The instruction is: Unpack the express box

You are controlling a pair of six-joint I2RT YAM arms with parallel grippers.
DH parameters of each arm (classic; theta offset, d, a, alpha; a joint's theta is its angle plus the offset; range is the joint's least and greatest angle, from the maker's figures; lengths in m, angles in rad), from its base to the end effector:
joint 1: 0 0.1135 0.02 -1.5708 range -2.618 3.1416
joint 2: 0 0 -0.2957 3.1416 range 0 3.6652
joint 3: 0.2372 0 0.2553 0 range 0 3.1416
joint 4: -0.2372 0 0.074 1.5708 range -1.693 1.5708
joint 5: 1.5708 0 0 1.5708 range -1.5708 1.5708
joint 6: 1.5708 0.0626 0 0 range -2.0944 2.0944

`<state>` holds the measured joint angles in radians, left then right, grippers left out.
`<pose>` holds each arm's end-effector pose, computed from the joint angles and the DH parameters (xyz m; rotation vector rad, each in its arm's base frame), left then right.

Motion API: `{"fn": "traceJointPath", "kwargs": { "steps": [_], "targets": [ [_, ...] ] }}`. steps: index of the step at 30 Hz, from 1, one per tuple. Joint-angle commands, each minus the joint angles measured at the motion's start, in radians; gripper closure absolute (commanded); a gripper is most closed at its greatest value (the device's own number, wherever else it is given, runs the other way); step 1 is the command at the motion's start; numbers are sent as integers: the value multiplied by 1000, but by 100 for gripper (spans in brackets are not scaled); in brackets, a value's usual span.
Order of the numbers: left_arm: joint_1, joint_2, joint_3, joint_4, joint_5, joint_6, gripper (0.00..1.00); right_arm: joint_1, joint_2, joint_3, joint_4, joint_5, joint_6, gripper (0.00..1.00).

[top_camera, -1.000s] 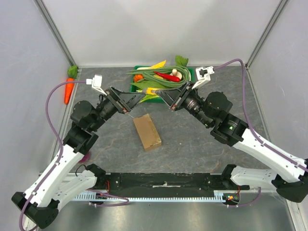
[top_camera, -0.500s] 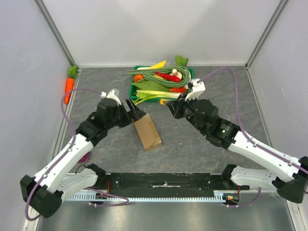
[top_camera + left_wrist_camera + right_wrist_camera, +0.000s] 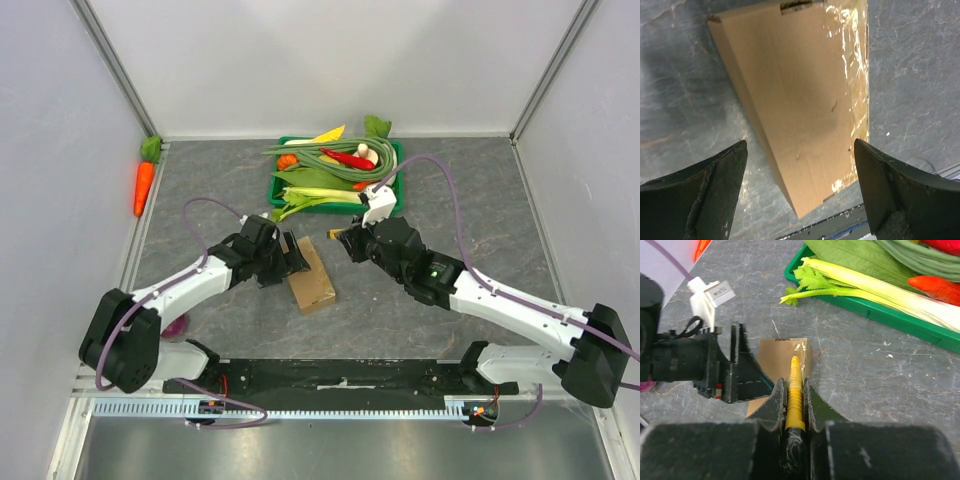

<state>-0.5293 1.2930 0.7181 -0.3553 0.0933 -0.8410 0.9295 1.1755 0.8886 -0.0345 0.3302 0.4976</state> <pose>0.2226 -0.1370 0.2040 -0.3678 2.6029 -0.6468 0.1883 0.2182 0.3316 -0.1857 1.9203 0.6627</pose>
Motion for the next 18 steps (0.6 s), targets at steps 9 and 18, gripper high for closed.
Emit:
{"fn": "traceJointPath", "kwargs": {
  "steps": [9, 18],
  "targets": [
    [69, 192, 36, 195, 128, 124, 10, 5, 99, 10, 134, 0, -34, 100],
    [74, 276, 179, -65, 36, 310, 24, 29, 194, 64, 145, 139, -51, 100]
  ]
}}
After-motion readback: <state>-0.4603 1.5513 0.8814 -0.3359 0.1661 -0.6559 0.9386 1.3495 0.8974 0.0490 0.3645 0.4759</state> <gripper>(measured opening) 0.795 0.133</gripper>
